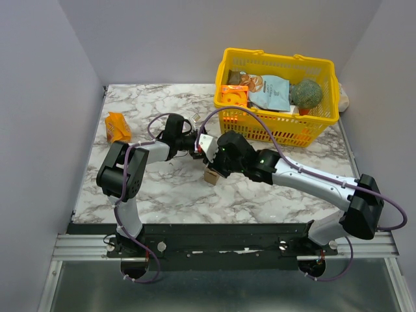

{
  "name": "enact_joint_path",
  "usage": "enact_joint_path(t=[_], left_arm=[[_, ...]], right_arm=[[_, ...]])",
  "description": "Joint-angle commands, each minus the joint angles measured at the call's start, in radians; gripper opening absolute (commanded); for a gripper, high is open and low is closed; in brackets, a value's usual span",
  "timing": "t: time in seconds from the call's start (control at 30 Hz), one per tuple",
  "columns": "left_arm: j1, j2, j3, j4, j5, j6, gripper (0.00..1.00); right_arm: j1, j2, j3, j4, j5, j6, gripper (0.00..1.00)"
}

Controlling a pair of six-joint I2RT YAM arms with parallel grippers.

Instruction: Unpack the express box

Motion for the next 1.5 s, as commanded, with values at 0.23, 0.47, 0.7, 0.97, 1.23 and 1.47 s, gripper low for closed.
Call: enact_joint_path(t=[0.23, 0.47, 0.7, 0.97, 1.23, 1.47], left_arm=[[-0.006, 0.064, -0.012, -0.113, -0.091, 0.056, 0.73], [-0.004, 0.069, -0.01, -0.116, -0.091, 0.057, 0.73], [-0.004, 0.067, -0.012, -0.121, -0.096, 0.06, 0.73], [-0.004, 0.067, -0.01, -0.122, -0.099, 0.065, 0.73], [-0.004, 0.072, -0.007, -0.122, -0.093, 0.059, 0.73], [-0.004, 0.075, -0.006, -0.121, -0.093, 0.059, 0.73]], right_arm=[[0.006, 0.026, 0.047, 0.004, 0.019, 0.02, 0.0], [0.008, 0.027, 0.113, -0.08, 0.007, 0.037, 0.0], [0.006, 0.055, 0.108, -0.086, 0.006, 0.042, 0.0], [0.006, 0.078, 0.119, -0.094, 0.01, 0.049, 0.0], [0.008, 0.084, 0.124, -0.074, 0.044, 0.048, 0.0], [0.011, 0.078, 0.144, -0.082, 0.053, 0.049, 0.0]])
